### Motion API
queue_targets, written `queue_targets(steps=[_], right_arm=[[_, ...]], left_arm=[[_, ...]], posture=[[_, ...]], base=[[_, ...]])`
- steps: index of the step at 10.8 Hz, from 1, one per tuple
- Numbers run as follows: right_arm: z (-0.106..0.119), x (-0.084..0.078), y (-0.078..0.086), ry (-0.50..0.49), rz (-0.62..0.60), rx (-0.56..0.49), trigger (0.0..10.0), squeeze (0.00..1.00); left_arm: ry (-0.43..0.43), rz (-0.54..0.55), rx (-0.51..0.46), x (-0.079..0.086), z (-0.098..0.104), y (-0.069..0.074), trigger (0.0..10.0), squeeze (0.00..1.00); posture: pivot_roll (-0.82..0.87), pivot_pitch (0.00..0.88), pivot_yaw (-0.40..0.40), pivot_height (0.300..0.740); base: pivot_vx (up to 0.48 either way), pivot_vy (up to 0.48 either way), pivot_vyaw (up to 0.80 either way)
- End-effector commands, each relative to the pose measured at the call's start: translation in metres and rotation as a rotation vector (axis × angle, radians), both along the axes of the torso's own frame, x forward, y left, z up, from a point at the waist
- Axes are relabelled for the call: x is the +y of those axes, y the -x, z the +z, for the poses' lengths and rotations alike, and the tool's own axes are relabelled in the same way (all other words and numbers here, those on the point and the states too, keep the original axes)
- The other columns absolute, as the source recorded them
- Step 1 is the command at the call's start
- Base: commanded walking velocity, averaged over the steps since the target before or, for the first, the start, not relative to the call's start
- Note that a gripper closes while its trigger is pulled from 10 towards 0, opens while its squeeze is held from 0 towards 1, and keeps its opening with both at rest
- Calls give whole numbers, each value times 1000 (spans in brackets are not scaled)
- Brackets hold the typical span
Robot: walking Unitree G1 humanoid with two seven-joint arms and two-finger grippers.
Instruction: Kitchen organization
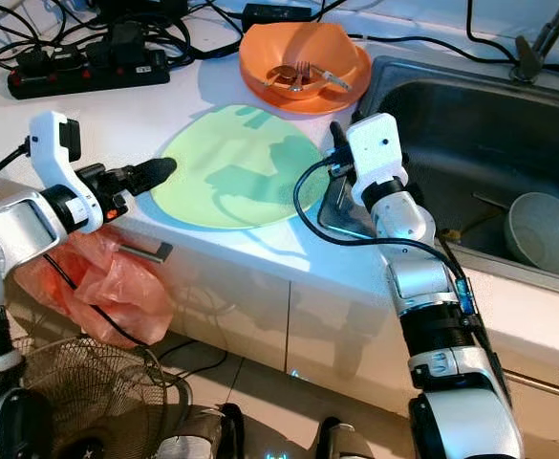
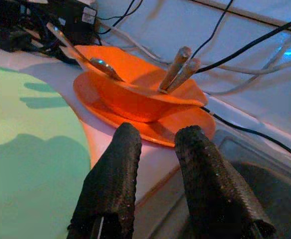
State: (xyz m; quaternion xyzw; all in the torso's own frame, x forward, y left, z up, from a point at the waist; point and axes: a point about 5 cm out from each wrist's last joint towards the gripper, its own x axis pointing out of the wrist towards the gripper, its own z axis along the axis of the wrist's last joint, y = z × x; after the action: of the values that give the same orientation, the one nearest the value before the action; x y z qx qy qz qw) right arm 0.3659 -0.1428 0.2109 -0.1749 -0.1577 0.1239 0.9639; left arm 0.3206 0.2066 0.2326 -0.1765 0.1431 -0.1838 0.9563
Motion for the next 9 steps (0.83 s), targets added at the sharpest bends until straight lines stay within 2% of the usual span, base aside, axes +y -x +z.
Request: queue_targets(steps=[1,4,8,9], right_arm=[[-11,0,0,38,6,47,10000,0],[-32,2,0,84,15,167,10000,0],[-34,5,1,73,32,187,10000,0],[-33,5,1,70,33,186,10000,0]], left_arm=[[-24,-19,16,-3,2,0,10000,0],[-52,-27,40,-7,2,1,10000,0],[-40,-66,44,-15,5,1,10000,0],[13,-107,59,-25,3,1,10000,0]], posture=[[111,185,27,740],[109,175,28,740],[106,168,31,740],[104,167,32,740]], base=[[0,0,0],[0,0,0],[0,0,0],[0,0,0]])
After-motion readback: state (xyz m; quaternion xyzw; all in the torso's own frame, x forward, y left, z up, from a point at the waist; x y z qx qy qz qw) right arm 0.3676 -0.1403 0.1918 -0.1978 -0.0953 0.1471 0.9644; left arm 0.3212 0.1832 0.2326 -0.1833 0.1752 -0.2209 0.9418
